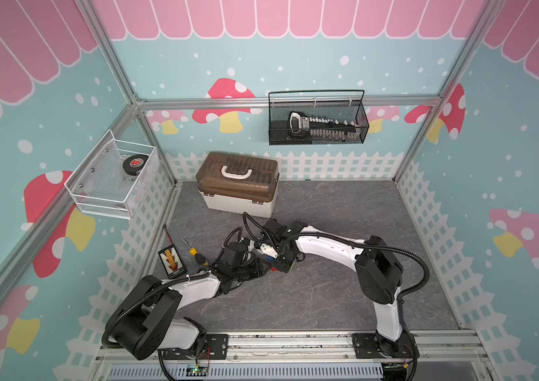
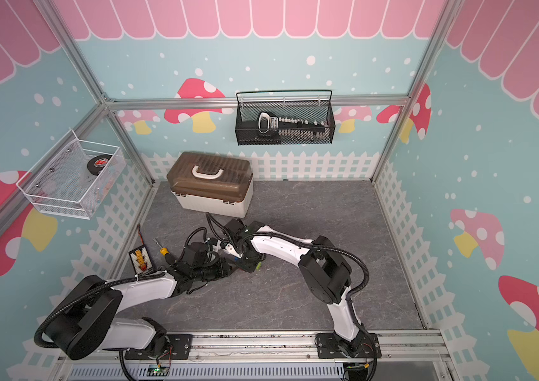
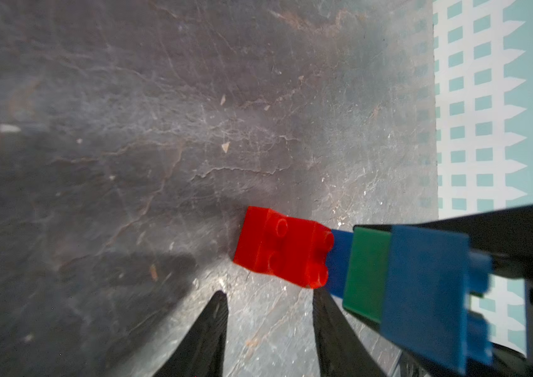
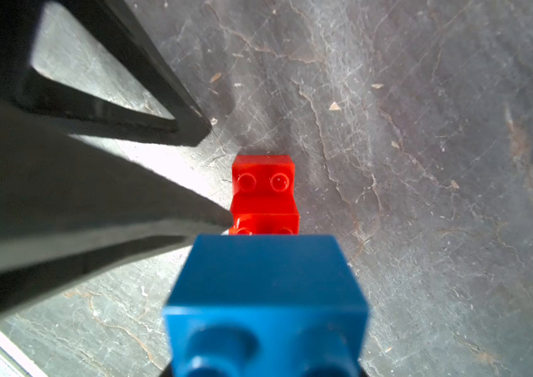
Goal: Assemble the letter y with lego
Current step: Assemble the lego brick with the lego brick, then place the lego brick at the center of the board.
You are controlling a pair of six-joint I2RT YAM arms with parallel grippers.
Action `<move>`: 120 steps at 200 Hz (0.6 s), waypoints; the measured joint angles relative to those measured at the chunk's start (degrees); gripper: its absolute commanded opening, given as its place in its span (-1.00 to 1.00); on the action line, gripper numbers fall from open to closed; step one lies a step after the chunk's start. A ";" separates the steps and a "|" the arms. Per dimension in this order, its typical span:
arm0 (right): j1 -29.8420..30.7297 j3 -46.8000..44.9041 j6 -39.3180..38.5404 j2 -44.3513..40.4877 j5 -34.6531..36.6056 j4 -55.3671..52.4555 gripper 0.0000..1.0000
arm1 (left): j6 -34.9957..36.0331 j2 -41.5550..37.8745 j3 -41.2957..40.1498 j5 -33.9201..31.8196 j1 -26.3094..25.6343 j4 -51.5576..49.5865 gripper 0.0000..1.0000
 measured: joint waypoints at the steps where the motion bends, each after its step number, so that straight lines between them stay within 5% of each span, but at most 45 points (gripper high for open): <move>1: 0.00 0.00 0.00 0.00 0.00 0.00 -0.78 | 0.04 -0.17 0.00 -0.04 0.04 -0.13 -0.07; 120: -2.97 -8.11 3.41 -8.41 -9.84 7.08 -0.77 | 0.92 -18.67 0.00 -4.92 4.09 -14.60 0.03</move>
